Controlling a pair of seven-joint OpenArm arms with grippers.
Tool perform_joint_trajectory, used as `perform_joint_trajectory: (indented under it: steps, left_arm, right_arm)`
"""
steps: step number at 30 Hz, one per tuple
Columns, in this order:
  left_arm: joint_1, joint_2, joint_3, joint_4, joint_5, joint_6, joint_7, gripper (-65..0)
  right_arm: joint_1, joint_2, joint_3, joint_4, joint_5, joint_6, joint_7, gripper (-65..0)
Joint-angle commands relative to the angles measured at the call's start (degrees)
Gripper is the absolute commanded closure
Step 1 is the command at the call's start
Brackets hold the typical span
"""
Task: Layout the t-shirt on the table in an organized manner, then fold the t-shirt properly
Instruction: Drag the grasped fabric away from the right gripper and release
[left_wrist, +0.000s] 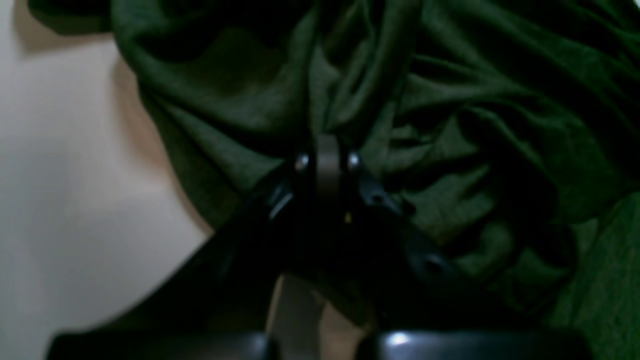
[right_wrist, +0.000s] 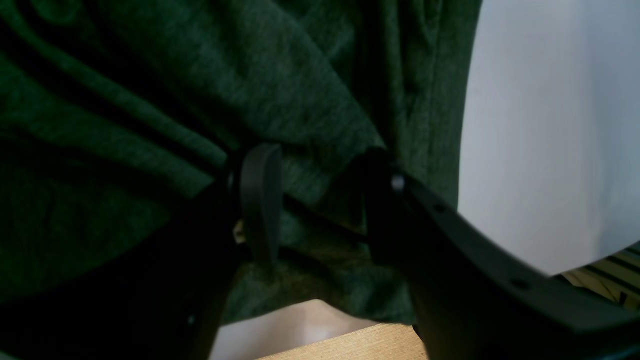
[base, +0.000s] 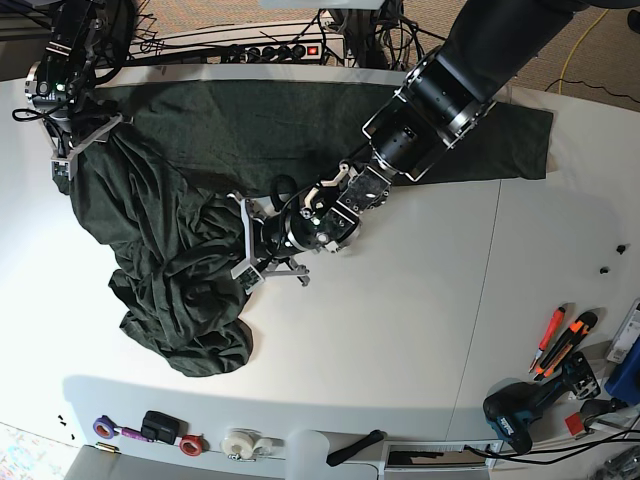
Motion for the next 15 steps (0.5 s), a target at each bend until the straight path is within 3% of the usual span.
perform_joint_trajectory:
  steps: [1, 8, 13, 15]
  left_arm:
    - [-2.0, 1.4, -0.1, 1.1, -0.5, -0.1, -2.4, 0.0]
    - [-2.9, 1.4, -3.4, 7.2, -1.3, -0.5, -2.2, 0.0]
    - [-2.8, -0.7, -9.0, 12.7, -9.6, -0.5, 2.3, 0.0]
    - [-2.8, -2.2, -11.7, 14.0, -12.2, -3.6, 4.1, 0.0]
  right_arm:
    - [0.2, 1.0, 0.4, 0.9, -0.1, 0.0, 0.9, -26.2]
    - [0.2, 1.0, 0.4, 0.9, -0.4, -0.2, 0.8, -26.1]
    - [0.2, 1.0, 0.4, 0.9, -2.9, -1.9, 0.9, -26.1]
    - [0.2, 1.0, 0.4, 0.8, -3.8, -2.5, 0.9, -26.1]
